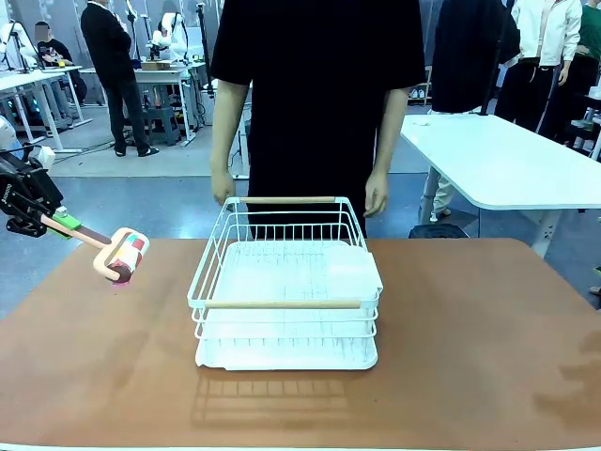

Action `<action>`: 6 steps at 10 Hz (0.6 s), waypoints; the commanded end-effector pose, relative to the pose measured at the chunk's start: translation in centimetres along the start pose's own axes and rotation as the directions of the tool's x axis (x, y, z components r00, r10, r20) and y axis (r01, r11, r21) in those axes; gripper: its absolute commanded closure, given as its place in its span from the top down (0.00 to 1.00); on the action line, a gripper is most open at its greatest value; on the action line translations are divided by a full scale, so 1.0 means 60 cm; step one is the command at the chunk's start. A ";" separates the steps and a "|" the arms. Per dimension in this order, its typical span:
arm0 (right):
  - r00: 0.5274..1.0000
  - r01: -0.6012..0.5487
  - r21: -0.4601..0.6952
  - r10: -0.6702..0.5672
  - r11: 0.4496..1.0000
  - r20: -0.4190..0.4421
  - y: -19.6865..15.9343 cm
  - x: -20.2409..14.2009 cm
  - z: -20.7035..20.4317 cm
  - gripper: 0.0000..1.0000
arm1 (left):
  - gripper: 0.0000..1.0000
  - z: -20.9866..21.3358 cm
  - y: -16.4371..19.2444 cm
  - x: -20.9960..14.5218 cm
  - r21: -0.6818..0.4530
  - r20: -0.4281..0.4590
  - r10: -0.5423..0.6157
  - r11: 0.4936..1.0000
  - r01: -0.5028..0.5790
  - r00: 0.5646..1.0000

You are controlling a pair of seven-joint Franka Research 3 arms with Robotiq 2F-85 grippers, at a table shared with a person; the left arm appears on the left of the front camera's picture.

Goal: Clean the table.
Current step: Place the Lint Roller down when the Dish drying rack is positioned in the middle of the table.

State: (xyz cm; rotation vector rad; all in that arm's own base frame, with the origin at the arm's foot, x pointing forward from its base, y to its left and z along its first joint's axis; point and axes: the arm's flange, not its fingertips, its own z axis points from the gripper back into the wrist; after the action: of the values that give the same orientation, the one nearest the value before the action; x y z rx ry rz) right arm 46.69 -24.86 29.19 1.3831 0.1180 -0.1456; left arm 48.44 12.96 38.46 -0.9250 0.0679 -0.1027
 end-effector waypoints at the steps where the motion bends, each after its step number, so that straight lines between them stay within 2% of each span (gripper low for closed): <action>1: 1.000 -0.002 -0.004 0.002 1.000 0.000 0.003 -0.001 -0.002 1.00 | 0.22 0.000 0.000 0.000 0.000 0.000 0.000 1.000 0.000 1.000; 2: 1.000 -0.002 -0.004 0.002 1.000 0.000 0.003 -0.001 -0.002 1.00 | 0.22 -0.003 -0.010 -0.001 0.021 0.079 0.075 0.997 -0.077 0.994; 3: 1.000 -0.002 -0.004 0.002 1.000 0.000 0.003 -0.001 -0.002 1.00 | 0.22 -0.009 -0.017 -0.003 0.030 0.151 0.193 0.979 -0.199 0.969; 4: 1.000 -0.002 -0.004 0.002 1.000 0.000 0.003 -0.001 -0.002 1.00 | 0.22 -0.014 -0.024 -0.006 0.023 0.206 0.248 0.966 -0.258 0.947; 6: 1.000 -0.002 -0.004 0.002 1.000 0.000 0.003 -0.001 -0.002 1.00 | 0.22 -0.013 -0.031 0.001 -0.086 0.322 0.384 0.922 -0.377 0.865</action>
State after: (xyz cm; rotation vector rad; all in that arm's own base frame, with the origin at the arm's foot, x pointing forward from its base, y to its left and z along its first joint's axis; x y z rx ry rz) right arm 46.69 -24.86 29.19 1.3831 0.1180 -0.1455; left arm 48.87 12.78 39.18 -0.8907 -0.0106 0.3205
